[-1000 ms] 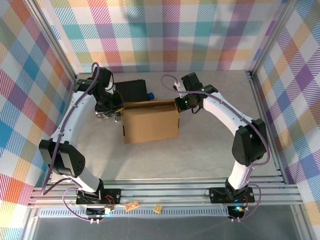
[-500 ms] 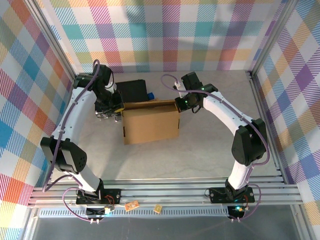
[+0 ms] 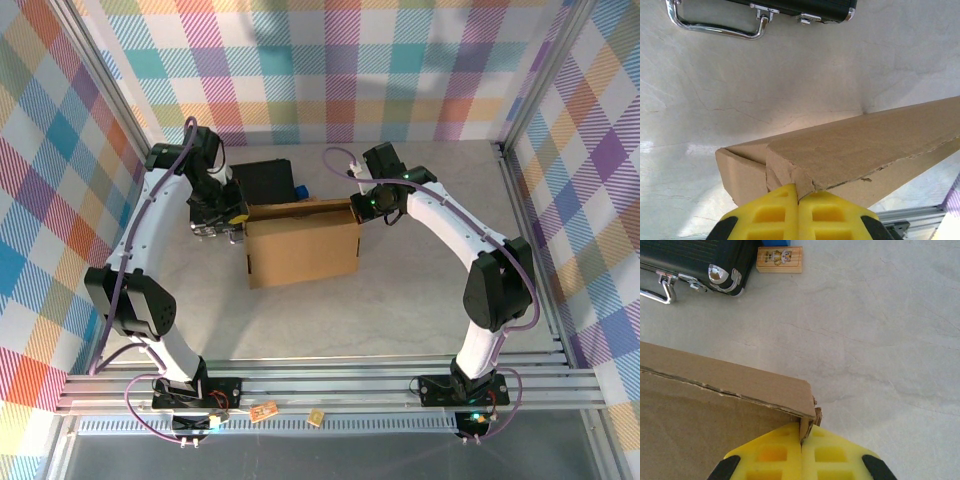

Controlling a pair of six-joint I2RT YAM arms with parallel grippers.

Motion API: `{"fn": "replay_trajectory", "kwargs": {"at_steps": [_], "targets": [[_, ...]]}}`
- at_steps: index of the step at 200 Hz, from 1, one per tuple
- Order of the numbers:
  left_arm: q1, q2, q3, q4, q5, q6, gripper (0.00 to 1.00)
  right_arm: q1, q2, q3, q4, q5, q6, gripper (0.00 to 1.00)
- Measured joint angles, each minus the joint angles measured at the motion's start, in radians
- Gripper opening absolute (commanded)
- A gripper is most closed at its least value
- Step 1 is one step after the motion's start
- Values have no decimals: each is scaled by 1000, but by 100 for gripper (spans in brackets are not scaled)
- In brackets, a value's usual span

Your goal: Fold the paper box

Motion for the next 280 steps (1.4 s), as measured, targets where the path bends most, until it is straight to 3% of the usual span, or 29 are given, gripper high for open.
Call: {"fn": "replay_trajectory", "kwargs": {"at_steps": [111, 280], "targets": [[10, 6, -98, 47, 70, -73, 0, -5, 0, -36, 9, 2, 30, 0], [25, 13, -6, 4, 100, -69, 0, -9, 0, -6, -15, 16, 26, 0]]}}
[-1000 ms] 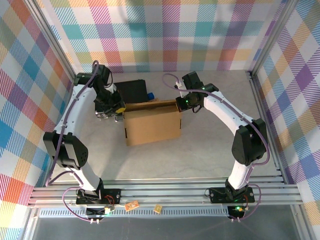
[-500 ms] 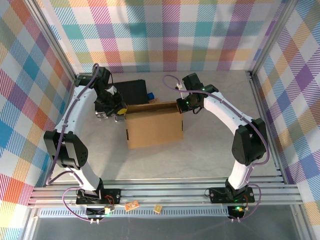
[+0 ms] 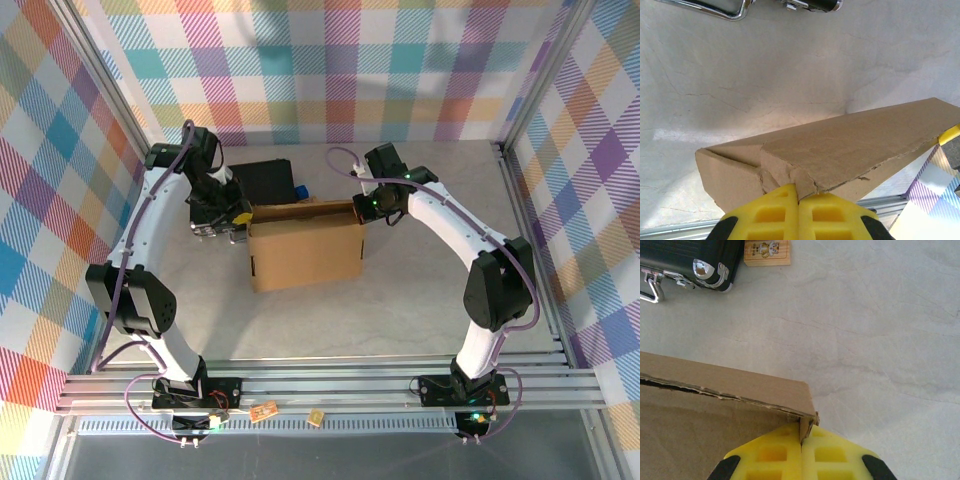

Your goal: Fold the paper box

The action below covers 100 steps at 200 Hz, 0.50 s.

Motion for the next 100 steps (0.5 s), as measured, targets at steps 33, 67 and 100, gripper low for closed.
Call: {"fn": "replay_trajectory", "kwargs": {"at_steps": [33, 67, 100], "targets": [[6, 5, 0, 2, 6, 0, 0, 0, 0, 15, -5, -2, 0, 0], [8, 6, -8, 6, 16, 0, 0, -1, 2, 18, -4, -10, 4, 0], [9, 1, -93, 31, 20, 1, 0, -1, 2, 1, 5, -11, 6, 0]]}}
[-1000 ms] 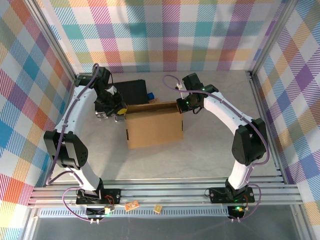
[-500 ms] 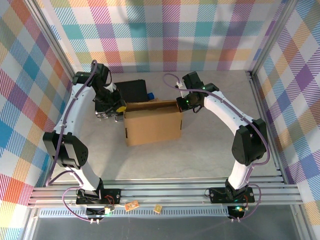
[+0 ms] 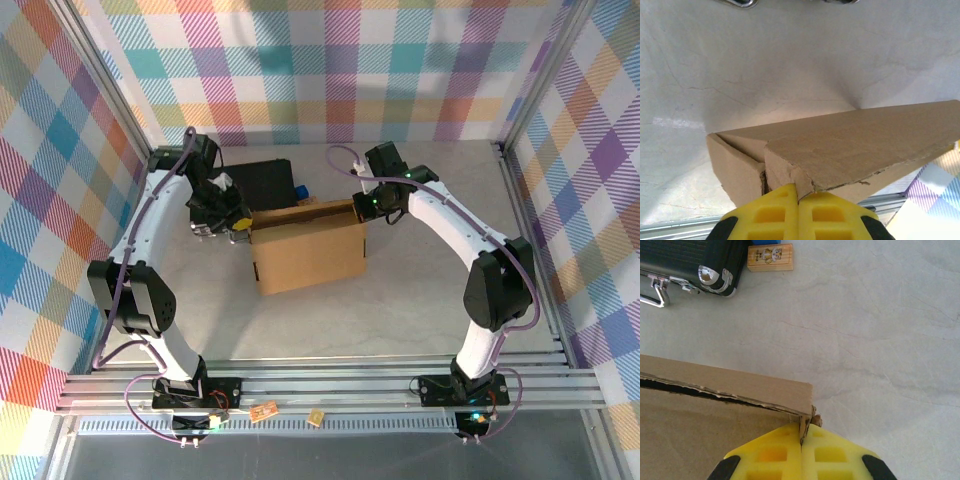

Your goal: Fold the paper box

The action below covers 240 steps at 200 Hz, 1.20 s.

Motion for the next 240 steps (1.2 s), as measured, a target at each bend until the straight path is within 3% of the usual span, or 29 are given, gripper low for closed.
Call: {"fn": "replay_trajectory", "kwargs": {"at_steps": [43, 125, 240], "targets": [[0, -48, -164, 84, 8, 7, 0, 1, 0, -56, 27, -10, 20, 0], [-8, -156, -300, 227, 20, 30, 0, 1, -35, -118, 91, -4, 44, 0], [-81, -320, -520, 415, -81, 97, 0, 1, -79, -171, 129, 4, 51, 0]]}}
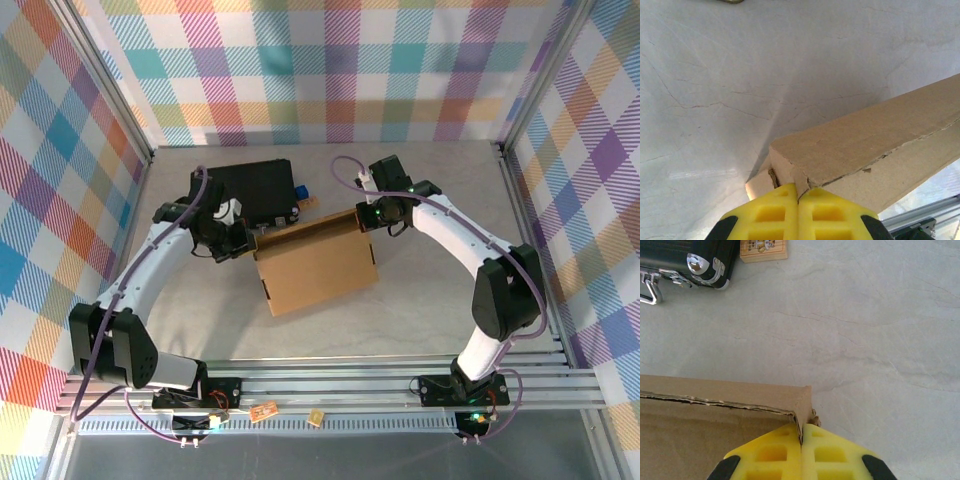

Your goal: Fold the paper box

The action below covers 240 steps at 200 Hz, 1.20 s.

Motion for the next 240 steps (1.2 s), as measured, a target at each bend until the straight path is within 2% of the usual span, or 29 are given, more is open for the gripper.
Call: {"fn": "replay_trajectory", "kwargs": {"at_steps": [63, 94, 120, 169, 216, 240], "targets": [[-64, -76, -73, 76, -101, 3, 0, 0, -30, -35, 18, 7, 17, 0], [-115, -118, -112, 111, -177, 3, 0, 0, -46, -43, 8, 11, 27, 6], [-156, -151, -138, 131, -249, 3, 0, 0, -62, -43, 2, 11, 43, 14], [-220, -168, -177, 152, -370, -3, 0, 0, -100, -43, -12, 7, 101, 36], [-261, -168, -181, 159, -448, -20, 0, 0, -182, -35, -55, -2, 191, 46], [-268, -168, -181, 159, -469, -23, 0, 0, -215, -27, -86, -10, 274, 56]]}}
